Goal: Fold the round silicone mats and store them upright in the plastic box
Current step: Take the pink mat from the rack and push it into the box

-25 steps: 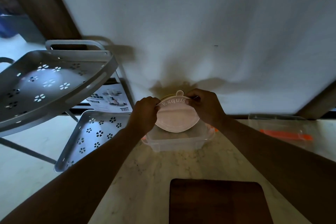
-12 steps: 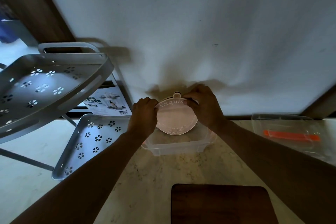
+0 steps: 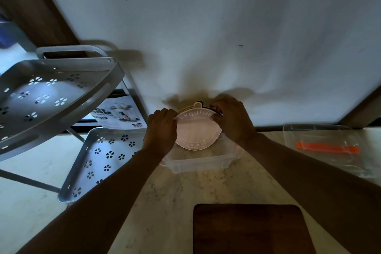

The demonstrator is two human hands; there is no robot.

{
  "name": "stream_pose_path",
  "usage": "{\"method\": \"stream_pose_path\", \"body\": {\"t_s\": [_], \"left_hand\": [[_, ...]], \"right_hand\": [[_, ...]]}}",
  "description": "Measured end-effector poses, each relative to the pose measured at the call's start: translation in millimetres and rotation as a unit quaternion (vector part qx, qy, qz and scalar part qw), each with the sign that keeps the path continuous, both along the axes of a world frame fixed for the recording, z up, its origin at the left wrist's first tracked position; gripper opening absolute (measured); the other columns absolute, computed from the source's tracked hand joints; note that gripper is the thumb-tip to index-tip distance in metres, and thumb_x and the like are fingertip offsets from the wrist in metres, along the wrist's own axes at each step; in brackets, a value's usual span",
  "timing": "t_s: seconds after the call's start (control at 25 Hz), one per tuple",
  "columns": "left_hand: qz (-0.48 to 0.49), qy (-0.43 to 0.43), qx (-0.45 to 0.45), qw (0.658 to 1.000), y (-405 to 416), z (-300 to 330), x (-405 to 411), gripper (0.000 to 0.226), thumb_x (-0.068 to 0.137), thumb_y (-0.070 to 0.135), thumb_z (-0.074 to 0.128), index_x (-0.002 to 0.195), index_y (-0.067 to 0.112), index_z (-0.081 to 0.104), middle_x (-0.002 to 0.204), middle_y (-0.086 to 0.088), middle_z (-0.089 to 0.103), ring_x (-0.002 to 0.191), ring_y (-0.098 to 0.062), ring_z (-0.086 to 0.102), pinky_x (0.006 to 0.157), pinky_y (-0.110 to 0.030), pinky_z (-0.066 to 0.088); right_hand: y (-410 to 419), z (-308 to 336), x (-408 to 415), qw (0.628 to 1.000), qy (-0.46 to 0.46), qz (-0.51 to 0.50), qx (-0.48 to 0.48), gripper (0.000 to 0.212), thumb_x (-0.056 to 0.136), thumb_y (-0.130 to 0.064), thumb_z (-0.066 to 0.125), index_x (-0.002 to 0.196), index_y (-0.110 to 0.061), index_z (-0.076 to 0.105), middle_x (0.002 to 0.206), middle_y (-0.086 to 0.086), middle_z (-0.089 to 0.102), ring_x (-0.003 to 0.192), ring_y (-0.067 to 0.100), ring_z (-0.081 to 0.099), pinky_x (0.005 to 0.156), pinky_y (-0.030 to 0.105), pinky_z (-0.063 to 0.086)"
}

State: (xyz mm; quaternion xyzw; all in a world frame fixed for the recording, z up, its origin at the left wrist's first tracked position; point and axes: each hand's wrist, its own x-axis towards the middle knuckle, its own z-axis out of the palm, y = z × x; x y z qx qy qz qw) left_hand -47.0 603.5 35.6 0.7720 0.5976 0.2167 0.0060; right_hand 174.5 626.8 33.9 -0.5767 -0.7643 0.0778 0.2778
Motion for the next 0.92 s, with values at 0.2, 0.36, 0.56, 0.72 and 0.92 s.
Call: {"method": "stream_pose_path", "body": {"t_s": [0.2,0.36,0.56,0.72,0.92], "left_hand": [[0.011,-0.025,0.010,1.000,-1.4,-0.9,1.1,0.010,0.091,0.002,0.056,0.096,0.003,0.065,0.088,-0.017,0.066,0.084,-0.034,0.057,0.077,-0.044,0.044],[0.009,-0.017,0.020,1.000,-1.0,-0.7,1.9,0.009,0.092,0.003,0.057,0.095,0.002,0.065,0.087,-0.017,0.066,0.083,-0.035,0.057,0.076,-0.044,0.044],[0.013,-0.018,0.023,0.999,-1.4,-0.4,1.4,0.010,0.093,0.004,0.056,0.096,0.001,0.066,0.087,-0.018,0.066,0.084,-0.035,0.057,0.077,-0.045,0.044],[0.012,-0.003,0.016,1.000,0.1,-4.0,0.8,0.014,0.092,0.003,0.055,0.103,0.002,0.064,0.094,-0.018,0.066,0.089,-0.035,0.057,0.080,-0.046,0.045],[0.012,0.019,0.009,1.000,2.3,-4.7,1.5,0.030,0.091,0.007,0.055,0.120,0.004,0.060,0.105,-0.018,0.064,0.098,-0.036,0.056,0.084,-0.045,0.044]], "right_hand": [[-4.9,-4.8,-1.6,0.998,0.049,-0.022,0.016,0.022,0.077,-0.017,0.078,0.097,-0.013,0.069,0.091,0.004,0.069,0.088,0.025,0.059,0.078,0.036,0.044],[-6.8,-3.4,-1.7,0.998,0.061,-0.027,0.013,0.011,0.081,-0.018,0.074,0.091,-0.015,0.070,0.086,0.002,0.069,0.084,0.023,0.058,0.076,0.038,0.046],[-7.9,-5.6,-0.5,0.996,0.078,-0.026,0.017,0.012,0.083,-0.016,0.072,0.095,-0.014,0.072,0.088,0.004,0.071,0.086,0.024,0.059,0.078,0.040,0.048],[-5.6,-8.6,-1.7,0.998,0.049,-0.022,0.019,0.024,0.086,-0.019,0.070,0.109,-0.013,0.068,0.098,0.006,0.068,0.093,0.025,0.057,0.081,0.032,0.042],[-3.9,-9.2,-1.8,1.000,0.021,-0.002,0.014,0.034,0.080,-0.016,0.071,0.113,-0.008,0.067,0.110,0.014,0.062,0.101,0.033,0.054,0.088,0.044,0.046]]}}
